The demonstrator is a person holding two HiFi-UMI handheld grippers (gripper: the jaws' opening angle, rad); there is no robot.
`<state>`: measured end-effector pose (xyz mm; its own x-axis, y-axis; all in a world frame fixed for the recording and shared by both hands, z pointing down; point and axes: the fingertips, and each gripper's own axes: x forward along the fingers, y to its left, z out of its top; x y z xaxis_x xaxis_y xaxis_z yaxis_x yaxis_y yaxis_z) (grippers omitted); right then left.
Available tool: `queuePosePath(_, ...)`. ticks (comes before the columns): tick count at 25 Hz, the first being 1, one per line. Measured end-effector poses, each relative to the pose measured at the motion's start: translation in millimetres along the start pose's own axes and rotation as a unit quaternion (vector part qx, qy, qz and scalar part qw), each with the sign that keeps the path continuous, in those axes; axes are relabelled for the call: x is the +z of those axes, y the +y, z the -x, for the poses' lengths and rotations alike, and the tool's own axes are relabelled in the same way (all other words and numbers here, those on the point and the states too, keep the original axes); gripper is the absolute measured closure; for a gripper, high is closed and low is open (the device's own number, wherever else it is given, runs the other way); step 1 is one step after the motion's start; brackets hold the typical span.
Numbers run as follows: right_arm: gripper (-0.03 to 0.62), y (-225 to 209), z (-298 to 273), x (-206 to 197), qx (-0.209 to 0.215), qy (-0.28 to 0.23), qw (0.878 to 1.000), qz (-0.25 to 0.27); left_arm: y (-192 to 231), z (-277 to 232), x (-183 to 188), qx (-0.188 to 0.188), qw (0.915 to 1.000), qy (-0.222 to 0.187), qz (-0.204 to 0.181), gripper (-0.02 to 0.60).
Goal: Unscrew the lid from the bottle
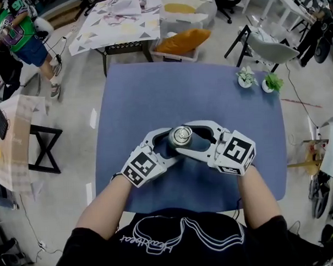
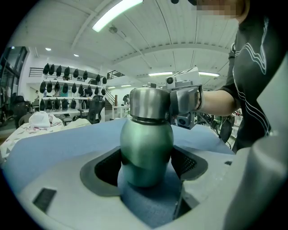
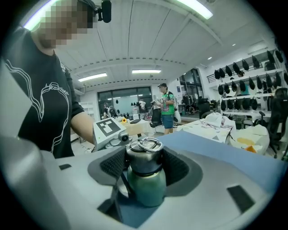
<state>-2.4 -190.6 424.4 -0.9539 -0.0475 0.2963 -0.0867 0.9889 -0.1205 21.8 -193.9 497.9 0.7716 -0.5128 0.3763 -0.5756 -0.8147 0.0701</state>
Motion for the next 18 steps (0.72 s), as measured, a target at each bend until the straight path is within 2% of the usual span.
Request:
queuePosePath(10,0.338,2.1,-2.3,-1.0,0.123,0.046,0.989,0.067,2.4,0.0,-0.3,-0.002,1.0,0.0,-0.001,0.23)
queuePosePath(13,0.339,3.6,-1.7,-0.6,0.154,0.039,0.984,0.076,2.1,0.1,0.1,-0.002,1.0,-0.001,0.0,0.231)
queuePosePath(18,0.338,3.9,0.0,-0.8,0.174,0.032,0.982,0.064,1.1,-1.2,0.3,-0.003,1.0,-0.002,-0.001,0.23)
